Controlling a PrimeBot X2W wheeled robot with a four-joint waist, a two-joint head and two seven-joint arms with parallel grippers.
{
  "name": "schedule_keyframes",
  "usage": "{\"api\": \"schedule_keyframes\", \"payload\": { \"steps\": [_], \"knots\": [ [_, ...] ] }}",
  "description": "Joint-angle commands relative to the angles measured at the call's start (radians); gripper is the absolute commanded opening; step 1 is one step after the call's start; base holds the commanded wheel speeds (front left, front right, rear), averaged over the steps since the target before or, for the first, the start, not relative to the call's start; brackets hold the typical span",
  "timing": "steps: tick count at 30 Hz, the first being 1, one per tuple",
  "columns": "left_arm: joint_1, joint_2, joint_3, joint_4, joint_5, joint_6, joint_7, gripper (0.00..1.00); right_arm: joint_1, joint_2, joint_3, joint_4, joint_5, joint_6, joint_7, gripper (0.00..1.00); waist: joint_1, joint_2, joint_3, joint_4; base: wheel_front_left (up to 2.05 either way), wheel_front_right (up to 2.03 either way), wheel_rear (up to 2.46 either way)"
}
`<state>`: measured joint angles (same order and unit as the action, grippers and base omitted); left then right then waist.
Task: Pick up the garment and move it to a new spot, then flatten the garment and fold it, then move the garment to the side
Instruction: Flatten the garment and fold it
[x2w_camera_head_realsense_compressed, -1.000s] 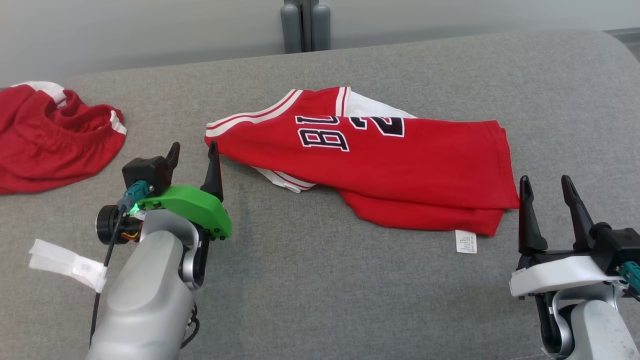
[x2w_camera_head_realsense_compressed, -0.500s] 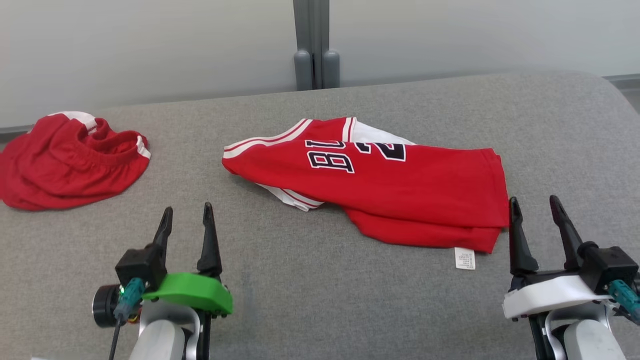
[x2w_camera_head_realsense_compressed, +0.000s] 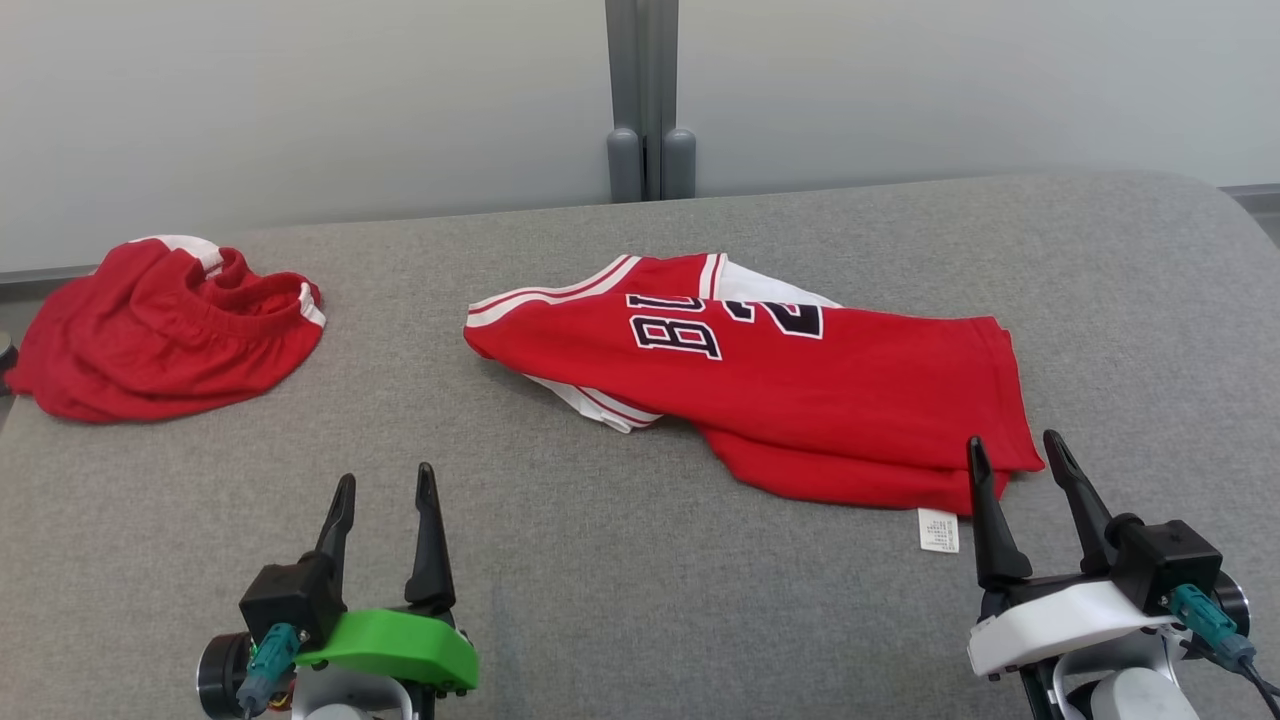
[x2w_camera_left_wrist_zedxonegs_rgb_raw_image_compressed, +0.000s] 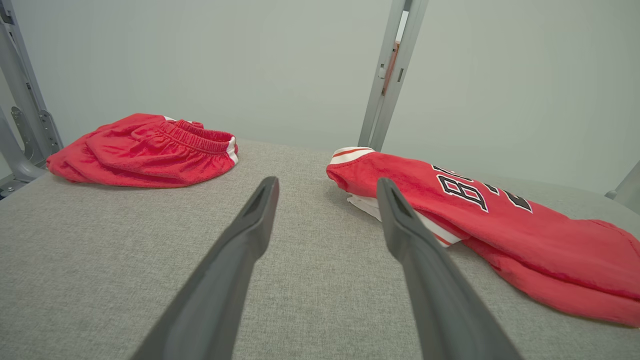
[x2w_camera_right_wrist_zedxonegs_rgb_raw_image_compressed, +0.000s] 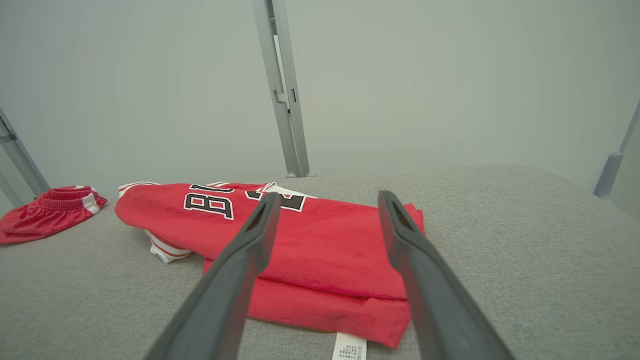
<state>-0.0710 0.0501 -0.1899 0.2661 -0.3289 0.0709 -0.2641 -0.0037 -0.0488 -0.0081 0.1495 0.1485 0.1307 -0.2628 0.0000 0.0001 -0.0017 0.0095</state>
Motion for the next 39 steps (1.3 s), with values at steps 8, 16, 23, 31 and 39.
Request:
{"api": "schedule_keyframes", "payload": {
  "steps": [8, 16, 23, 31, 39],
  "knots": [
    [0.008, 0.001, -0.011, -0.002, -0.005, 0.015, -0.001, 1.0, -0.008, -0.003, 0.002, 0.011, 0.004, 0.0, -0.003, 1.0, 0.0, -0.0001, 0.001, 0.0, 0.0, 0.0, 0.0],
    [0.01, 0.001, -0.01, 0.001, 0.001, 0.018, -0.001, 1.0, -0.008, -0.003, -0.003, 0.01, 0.004, 0.0, -0.003, 1.0, 0.0, -0.0001, 0.005, -0.003, 0.0, 0.0, 0.0],
    [0.007, 0.001, -0.012, 0.005, 0.002, 0.018, -0.001, 1.0, -0.007, -0.003, -0.006, 0.004, 0.001, 0.0, -0.003, 1.0, 0.0, -0.0001, 0.013, -0.005, 0.0, 0.0, 0.0],
    [-0.052, 0.001, -0.032, 0.038, 0.015, 0.008, -0.001, 1.0, -0.023, -0.003, -0.004, -0.008, -0.002, 0.0, -0.003, 1.0, 0.0, -0.0001, 0.059, -0.017, 0.0, 0.0, 0.0],
    [-0.209, 0.003, -0.082, 0.211, 0.065, -0.027, -0.001, 1.0, -0.07, -0.003, 0.008, -0.026, -0.009, 0.0, -0.003, 1.0, 0.0, -0.0001, 0.159, -0.055, 0.0, 0.0, 0.0]
  ]
}}
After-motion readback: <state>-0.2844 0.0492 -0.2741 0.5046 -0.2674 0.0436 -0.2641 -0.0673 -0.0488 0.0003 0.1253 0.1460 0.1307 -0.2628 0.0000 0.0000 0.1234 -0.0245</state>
